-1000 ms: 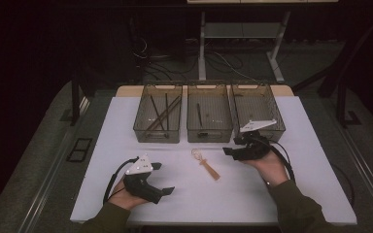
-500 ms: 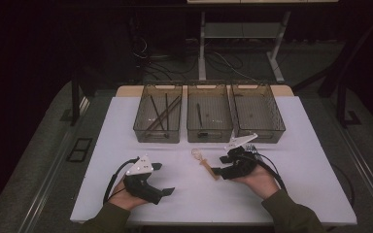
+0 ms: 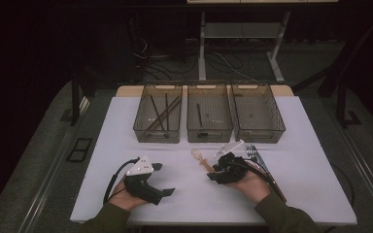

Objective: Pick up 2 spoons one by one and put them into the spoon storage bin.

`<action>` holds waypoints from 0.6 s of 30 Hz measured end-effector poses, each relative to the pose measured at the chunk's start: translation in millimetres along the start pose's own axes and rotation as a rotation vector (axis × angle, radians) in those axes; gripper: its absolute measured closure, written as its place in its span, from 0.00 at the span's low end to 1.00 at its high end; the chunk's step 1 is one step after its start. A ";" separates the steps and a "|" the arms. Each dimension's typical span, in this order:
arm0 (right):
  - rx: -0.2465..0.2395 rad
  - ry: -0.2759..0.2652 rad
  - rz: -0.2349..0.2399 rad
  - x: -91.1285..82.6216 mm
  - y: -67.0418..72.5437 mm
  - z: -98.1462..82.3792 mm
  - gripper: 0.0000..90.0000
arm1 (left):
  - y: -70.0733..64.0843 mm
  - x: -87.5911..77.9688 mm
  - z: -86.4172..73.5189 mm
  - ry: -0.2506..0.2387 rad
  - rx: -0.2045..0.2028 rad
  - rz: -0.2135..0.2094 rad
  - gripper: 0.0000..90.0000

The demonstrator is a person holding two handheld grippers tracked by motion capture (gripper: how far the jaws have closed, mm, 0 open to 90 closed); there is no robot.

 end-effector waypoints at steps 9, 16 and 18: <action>-0.059 0.003 -0.046 0.8 1.6 -0.7 0.74 | 0.1 0.2 -0.2 0.001 -0.003 0.005 0.04; -0.056 0.004 -0.050 0.6 1.1 -0.3 0.79 | 0.2 0.6 -0.4 0.001 -0.003 0.004 0.04; -0.059 0.005 -0.051 0.4 0.9 -0.2 0.81 | 0.2 0.5 -0.4 0.001 -0.003 0.004 0.04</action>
Point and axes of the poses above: each handheld gripper's, and its own axes: x roughly forward along the jaws, z roughly out of its top, y roughly to its left, the point moved 8 cm from there along x, roughly forward along the jaws, and after that the axes turned 13 degrees about -y, right-handed, at the moved point
